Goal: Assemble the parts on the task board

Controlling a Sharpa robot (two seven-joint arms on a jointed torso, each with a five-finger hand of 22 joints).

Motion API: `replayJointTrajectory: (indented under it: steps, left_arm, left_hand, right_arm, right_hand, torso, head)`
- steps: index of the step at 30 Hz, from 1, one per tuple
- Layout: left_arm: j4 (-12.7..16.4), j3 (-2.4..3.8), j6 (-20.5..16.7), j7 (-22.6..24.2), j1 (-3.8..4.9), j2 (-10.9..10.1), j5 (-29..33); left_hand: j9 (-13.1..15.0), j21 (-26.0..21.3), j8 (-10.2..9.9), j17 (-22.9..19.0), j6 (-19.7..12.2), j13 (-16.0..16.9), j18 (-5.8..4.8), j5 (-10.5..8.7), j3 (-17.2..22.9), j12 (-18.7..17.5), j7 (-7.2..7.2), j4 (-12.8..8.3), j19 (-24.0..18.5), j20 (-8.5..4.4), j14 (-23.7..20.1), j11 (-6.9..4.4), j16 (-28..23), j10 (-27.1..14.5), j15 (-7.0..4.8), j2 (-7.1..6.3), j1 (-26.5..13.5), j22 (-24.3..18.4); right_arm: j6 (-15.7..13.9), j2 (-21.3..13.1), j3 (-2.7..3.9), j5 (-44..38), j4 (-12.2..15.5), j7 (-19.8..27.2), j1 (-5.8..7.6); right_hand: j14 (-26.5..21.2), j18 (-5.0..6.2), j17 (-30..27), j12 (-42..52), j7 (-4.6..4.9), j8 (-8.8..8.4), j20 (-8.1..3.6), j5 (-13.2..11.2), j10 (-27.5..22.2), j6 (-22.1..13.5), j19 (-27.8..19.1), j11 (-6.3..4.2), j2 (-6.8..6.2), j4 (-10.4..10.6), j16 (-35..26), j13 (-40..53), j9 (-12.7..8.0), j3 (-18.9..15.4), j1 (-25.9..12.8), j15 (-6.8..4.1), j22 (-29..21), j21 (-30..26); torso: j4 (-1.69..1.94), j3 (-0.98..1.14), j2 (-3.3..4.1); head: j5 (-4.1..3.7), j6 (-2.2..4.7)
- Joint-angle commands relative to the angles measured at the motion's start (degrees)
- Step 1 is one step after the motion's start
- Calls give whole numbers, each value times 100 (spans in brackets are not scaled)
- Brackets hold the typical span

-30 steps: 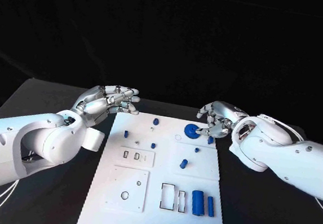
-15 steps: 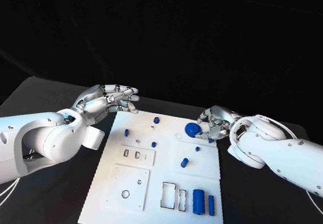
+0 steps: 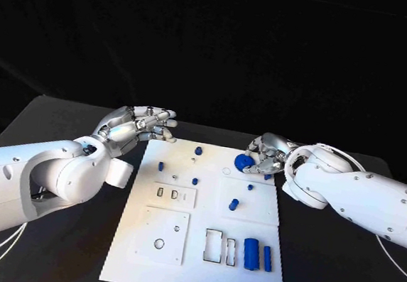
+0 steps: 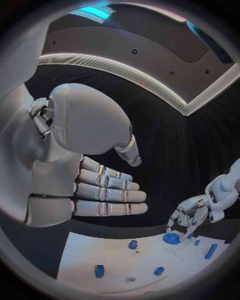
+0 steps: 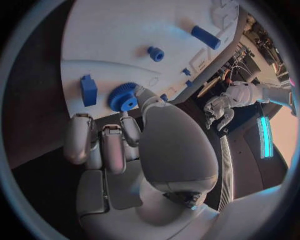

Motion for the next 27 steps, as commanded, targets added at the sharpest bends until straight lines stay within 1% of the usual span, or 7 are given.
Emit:
replayJointTrajectory:
  steps: [1,8,13,16,19,21,27]
  left_arm:
    - [1,3,132,29,0,13,4]
    - [-5,3,142,21,0,13,4]
    - [-15,3,155,14,0,22,4]
    - [-19,3,157,7,0,25,4]
    - [-24,3,160,0,-1,28,4]
    - [-25,3,161,-3,-1,30,4]
    - [-27,3,167,-9,-2,33,3]
  left_hand:
    - [8,-24,-29,-6,-36,0,18,5,12,-23,223,33,-3,27,-15,4,-23,-50,17,9,-68,-5]
    - [8,-24,-29,-6,-36,0,18,5,12,-23,223,33,-3,27,-15,4,-23,-50,17,9,-68,-5]
    - [8,-24,-29,-6,-36,0,18,5,12,-23,223,33,-3,27,-15,4,-23,-50,17,9,-68,-5]
    - [8,-24,-29,-6,-36,0,18,5,12,-23,223,33,-3,27,-15,4,-23,-50,17,9,-68,-5]
    - [8,-24,-29,-6,-36,0,18,5,12,-23,223,33,-3,27,-15,4,-23,-50,17,9,-68,-5]
    - [9,-28,-29,-7,-38,1,19,5,13,-23,223,35,-4,28,-16,4,-27,-51,18,11,-68,-8]
    - [13,-36,-28,-7,-41,2,20,6,14,-23,222,38,-6,31,-18,4,-37,-54,19,16,-69,-16]
  right_arm:
    - [12,27,-2,89,-41,67,-6]
    - [4,67,-1,138,-96,80,-4]
    - [70,93,-1,153,-145,73,-4]
    - [123,101,-1,155,-167,66,-4]
    - [168,104,-1,155,-179,62,-5]
    - [188,105,-1,155,-182,61,-5]
    - [180,109,-1,102,-183,58,-6]
  right_hand:
    - [359,-67,254,39,18,32,-1,28,7,40,41,15,46,50,39,13,-6,19,23,30,6,35]
    - [359,-69,265,48,24,49,3,26,12,61,44,20,70,76,46,29,-8,48,15,35,19,42]
    - [374,-89,373,104,29,134,9,31,67,264,96,20,134,102,104,127,-29,259,75,39,136,120]
    - [373,-93,399,115,33,145,12,37,84,449,102,13,134,84,119,165,-93,553,135,39,176,140]
    - [375,-104,427,141,10,122,-6,40,133,637,126,-4,71,-42,131,232,-192,1062,220,19,257,187]
    - [374,-105,429,137,8,104,-10,36,140,690,125,-7,24,-103,131,239,-231,1279,196,17,274,192]
    - [376,-109,445,130,8,83,-10,21,154,767,127,-8,-75,-271,136,254,-292,1698,58,16,315,205]
  torso:
    - [-1,5,1]
    - [-3,3,5]
    - [-2,1,3]
    - [-6,3,9]
    - [-12,5,6]
    - [-14,3,8]
    - [-6,1,6]
  head:
    - [8,-1]
    - [21,-26]
    - [18,-33]
    - [37,-39]
    - [59,-41]
    - [63,-45]
    - [36,-68]
